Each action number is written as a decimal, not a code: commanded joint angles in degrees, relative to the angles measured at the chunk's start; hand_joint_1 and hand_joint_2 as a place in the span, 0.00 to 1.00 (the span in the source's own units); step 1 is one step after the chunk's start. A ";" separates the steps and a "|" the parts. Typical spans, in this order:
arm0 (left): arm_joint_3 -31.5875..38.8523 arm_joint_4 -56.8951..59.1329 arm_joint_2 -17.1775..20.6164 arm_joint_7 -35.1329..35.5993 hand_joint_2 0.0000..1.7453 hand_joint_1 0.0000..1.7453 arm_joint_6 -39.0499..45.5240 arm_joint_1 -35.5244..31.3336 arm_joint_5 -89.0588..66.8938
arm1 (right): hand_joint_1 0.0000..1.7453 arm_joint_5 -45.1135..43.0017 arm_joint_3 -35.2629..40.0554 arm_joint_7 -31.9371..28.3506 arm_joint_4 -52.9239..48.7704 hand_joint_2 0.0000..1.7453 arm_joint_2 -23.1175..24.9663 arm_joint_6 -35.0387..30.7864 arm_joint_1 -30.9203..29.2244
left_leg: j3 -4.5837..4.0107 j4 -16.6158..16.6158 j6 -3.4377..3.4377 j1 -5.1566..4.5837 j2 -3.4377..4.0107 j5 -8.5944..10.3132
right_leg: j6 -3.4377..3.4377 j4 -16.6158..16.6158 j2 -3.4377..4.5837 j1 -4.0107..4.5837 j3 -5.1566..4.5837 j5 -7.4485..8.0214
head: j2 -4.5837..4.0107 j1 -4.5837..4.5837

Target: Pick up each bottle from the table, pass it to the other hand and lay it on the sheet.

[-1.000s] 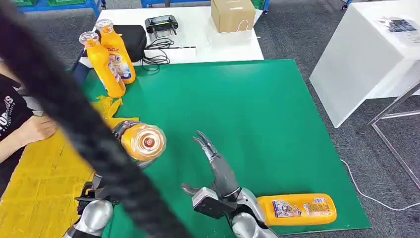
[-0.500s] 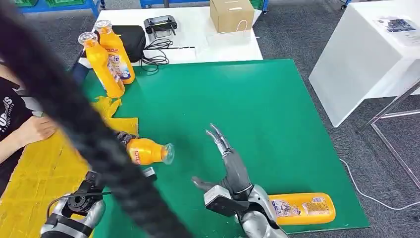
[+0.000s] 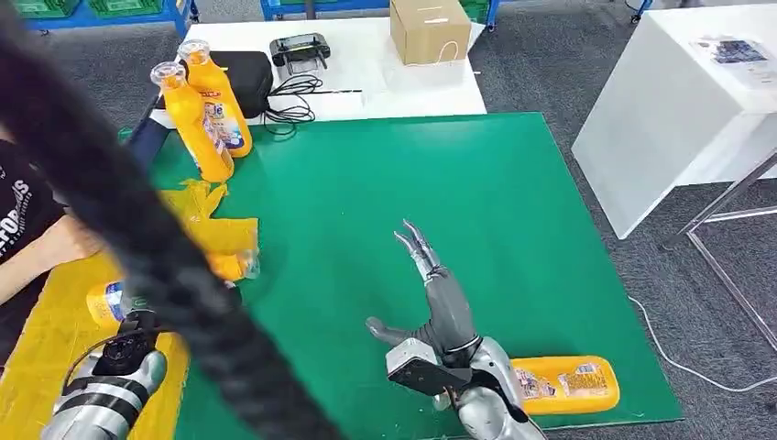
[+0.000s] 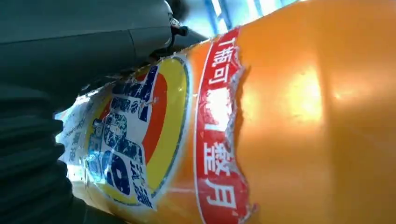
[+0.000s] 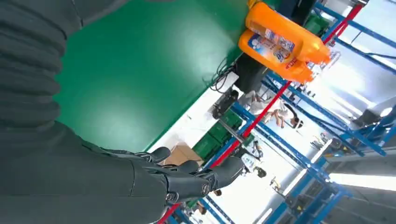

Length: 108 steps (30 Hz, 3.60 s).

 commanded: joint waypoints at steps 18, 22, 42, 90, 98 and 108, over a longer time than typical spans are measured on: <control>6.96 -15.59 -4.97 -1.07 1.00 0.00 7.86 10.66 0.38 | 0.00 10.57 0.25 4.68 -2.51 1.00 -4.87 3.73 3.51 | 0.19 0.00 0.02 0.05 0.07 -0.07 | 0.00 -0.12 -0.02 0.13 0.27 -0.03 | 0.00 0.00; 7.02 -16.41 -5.25 -0.94 1.00 0.00 7.67 10.81 0.10 | 0.00 10.67 0.33 4.69 -2.91 1.00 -4.98 3.62 3.97 | -0.11 0.07 0.00 0.07 -0.01 -0.03 | -0.01 -0.06 -0.09 0.09 -0.02 -0.03 | 0.00 -0.02; 7.81 -44.18 -12.20 -30.26 1.00 0.00 0.15 24.17 45.20 | 0.00 4.15 -0.94 0.61 -14.24 1.00 -28.05 7.74 19.55 | -0.45 0.13 0.19 -0.12 -0.08 -0.24 | 0.02 -0.04 -0.15 -0.08 -0.34 -0.13 | 0.00 0.00; 7.30 -49.88 -13.95 -32.11 1.00 0.00 -6.68 25.89 59.32 | 0.00 20.40 -10.33 30.78 -9.28 1.00 -37.82 9.97 28.83 | -0.38 0.05 0.20 -0.12 -0.06 -0.23 | 0.02 -0.12 -0.11 -0.08 -0.31 -0.09 | 0.00 -0.04; 7.07 -50.14 -14.01 -31.80 1.00 0.00 -6.97 25.84 59.23 | 0.00 22.91 -11.59 32.25 -8.12 1.00 -37.17 11.79 27.45 | -0.39 0.06 0.20 -0.10 -0.05 -0.22 | 0.02 -0.13 -0.10 -0.06 -0.33 -0.07 | 0.00 -0.04; 6.88 -50.76 -14.12 -31.61 1.00 0.00 -7.10 25.85 59.07 | 0.77 26.67 -11.56 32.65 -5.42 1.00 -34.35 11.90 24.30 | -0.27 0.02 0.19 -0.06 0.03 -0.23 | 0.00 -0.23 -0.04 0.01 -0.19 -0.04 | 0.00 -0.02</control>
